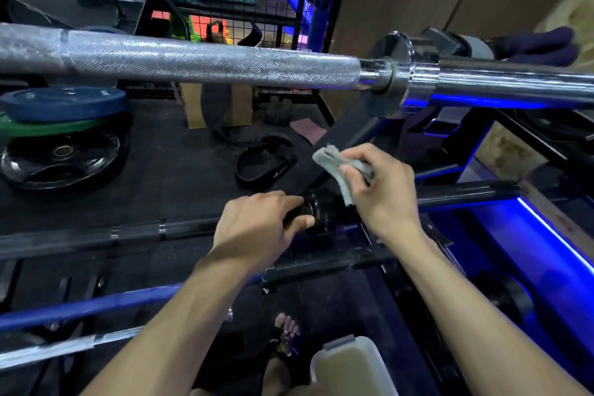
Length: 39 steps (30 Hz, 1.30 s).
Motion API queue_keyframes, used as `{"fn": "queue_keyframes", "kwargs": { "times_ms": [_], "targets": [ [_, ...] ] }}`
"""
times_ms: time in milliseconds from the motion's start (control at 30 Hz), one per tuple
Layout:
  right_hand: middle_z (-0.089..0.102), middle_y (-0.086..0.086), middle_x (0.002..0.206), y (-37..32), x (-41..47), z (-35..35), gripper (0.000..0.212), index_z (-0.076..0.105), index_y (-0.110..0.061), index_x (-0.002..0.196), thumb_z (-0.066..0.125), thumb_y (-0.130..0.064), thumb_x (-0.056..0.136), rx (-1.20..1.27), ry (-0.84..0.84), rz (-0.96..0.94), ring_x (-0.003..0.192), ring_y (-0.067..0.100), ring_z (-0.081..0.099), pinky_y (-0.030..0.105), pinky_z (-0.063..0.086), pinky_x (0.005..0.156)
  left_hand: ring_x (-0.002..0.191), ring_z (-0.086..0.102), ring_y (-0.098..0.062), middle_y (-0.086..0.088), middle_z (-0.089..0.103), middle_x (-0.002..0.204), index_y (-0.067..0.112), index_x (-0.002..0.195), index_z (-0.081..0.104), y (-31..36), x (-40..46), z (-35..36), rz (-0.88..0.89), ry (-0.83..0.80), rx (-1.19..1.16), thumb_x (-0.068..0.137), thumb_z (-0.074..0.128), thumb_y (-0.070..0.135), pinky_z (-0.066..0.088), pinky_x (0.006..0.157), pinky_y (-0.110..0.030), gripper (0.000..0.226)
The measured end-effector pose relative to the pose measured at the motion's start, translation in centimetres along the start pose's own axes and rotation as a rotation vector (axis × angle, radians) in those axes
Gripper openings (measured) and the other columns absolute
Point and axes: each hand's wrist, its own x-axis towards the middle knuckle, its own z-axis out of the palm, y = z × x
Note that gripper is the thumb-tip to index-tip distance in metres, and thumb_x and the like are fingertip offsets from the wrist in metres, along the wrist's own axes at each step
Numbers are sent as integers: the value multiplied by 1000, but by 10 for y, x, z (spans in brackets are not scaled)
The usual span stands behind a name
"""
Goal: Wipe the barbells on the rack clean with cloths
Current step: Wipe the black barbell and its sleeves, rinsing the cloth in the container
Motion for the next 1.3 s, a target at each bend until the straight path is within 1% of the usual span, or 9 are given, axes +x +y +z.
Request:
{"fn": "queue_keyframes", "kwargs": {
  "times_ms": [233,367,533,700,800,900,1067,1233,1300],
  "targets": [
    [66,-4,101,-15,-41,14,17,71,-14,102,74,-7,87,1,-156,-265,96,17,62,30,50,83,101,64,-18,10,68,109,36,112,62,6,-3,-9,-30,-21,14,96,39,66,31,67,-33,41],
    [65,-3,96,-11,-29,15,11,69,-13,96,72,-10,87,-22,-51,-140,90,19,61,39,52,81,103,64,-16,12,66,106,38,117,62,7,-2,-10,-15,-27,-2,98,38,68,35,68,-34,42],
    [65,1,97,-15,-56,22,17,68,-10,98,77,-6,84,-79,-127,-345,91,20,57,25,45,79,99,64,-23,7,69,104,27,103,61,4,-1,-5,-52,-18,9,95,50,53,33,68,-34,29],
    [62,0,96,-4,-23,24,12,66,-11,96,70,-7,85,-131,4,-91,92,22,57,24,37,75,101,63,-15,13,68,105,40,116,63,5,1,-5,-35,-31,-38,98,38,68,38,69,-34,41],
    [62,-3,92,16,-18,6,10,66,-14,91,73,-9,86,-103,49,-20,86,21,60,38,49,75,104,63,-14,14,67,108,42,123,62,4,1,-6,-37,-38,-38,99,36,68,40,70,-34,44],
    [65,-3,91,6,-28,0,10,69,-12,94,74,-9,86,27,68,-117,81,16,60,32,49,74,105,63,-15,13,68,110,41,123,62,4,0,-7,-36,-41,-17,99,37,68,39,70,-34,43],
    [65,4,103,-6,-44,21,15,68,-8,104,69,-11,89,-98,-140,-422,93,26,58,32,47,81,98,64,-20,9,68,101,32,103,61,6,-1,-9,-70,-33,-8,97,51,57,31,66,-33,28],
    [70,-4,88,23,-2,-7,12,70,-17,93,73,-8,86,-16,80,-37,80,17,64,34,50,74,102,63,-13,14,67,106,41,122,62,5,0,-5,-32,-48,-28,99,36,68,45,72,-34,44],
    [71,-11,90,20,5,-12,15,72,-20,98,73,-9,88,75,59,-34,81,8,65,27,52,74,99,63,-13,15,66,105,41,121,62,3,0,-4,-29,-51,-18,99,34,68,44,70,-34,45]
  ]
}}
